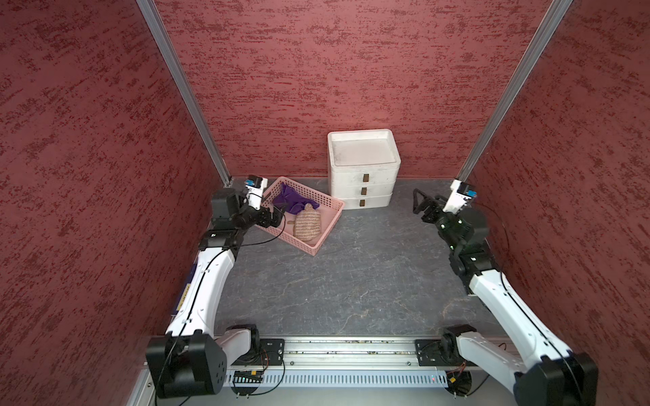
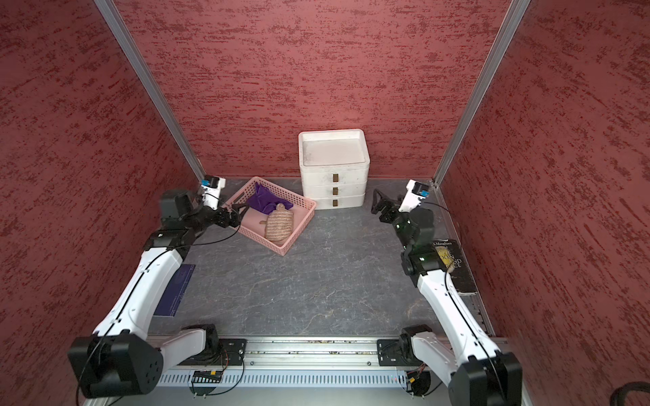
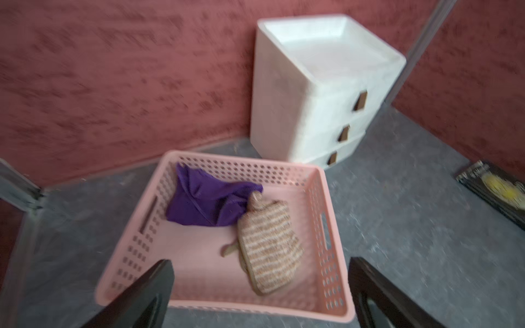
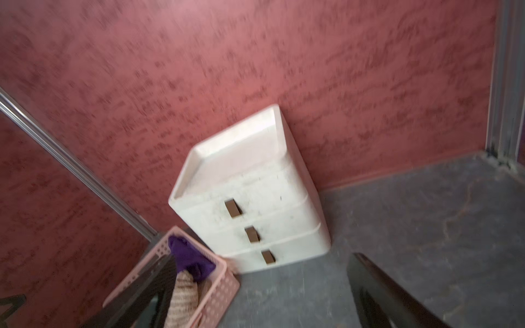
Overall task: Fold the square dishcloth
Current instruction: Pick up the cleaning item from the bin.
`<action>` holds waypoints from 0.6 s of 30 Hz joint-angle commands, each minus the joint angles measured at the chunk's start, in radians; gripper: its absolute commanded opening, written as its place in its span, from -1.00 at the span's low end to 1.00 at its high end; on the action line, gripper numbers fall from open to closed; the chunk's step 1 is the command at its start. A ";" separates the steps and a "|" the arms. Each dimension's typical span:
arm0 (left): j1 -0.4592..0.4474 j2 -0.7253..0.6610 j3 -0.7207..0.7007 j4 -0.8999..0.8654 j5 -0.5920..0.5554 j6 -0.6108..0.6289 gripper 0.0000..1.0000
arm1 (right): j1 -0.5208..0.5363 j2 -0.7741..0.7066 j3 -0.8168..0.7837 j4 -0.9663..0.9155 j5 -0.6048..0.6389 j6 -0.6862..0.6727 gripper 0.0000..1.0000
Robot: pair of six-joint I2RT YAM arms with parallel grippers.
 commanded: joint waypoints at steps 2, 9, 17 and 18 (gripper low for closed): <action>-0.120 0.194 0.060 -0.230 0.009 0.082 0.96 | 0.141 0.076 -0.030 -0.264 0.173 0.002 0.97; -0.168 0.474 0.254 -0.268 0.020 0.064 0.76 | 0.269 0.146 -0.061 -0.256 0.272 0.020 0.94; -0.214 0.702 0.399 -0.302 -0.115 0.062 0.50 | 0.422 0.308 -0.013 -0.177 0.321 0.008 0.91; -0.222 0.721 0.413 -0.306 -0.144 0.064 0.43 | 0.436 0.330 -0.002 -0.163 0.318 0.008 0.91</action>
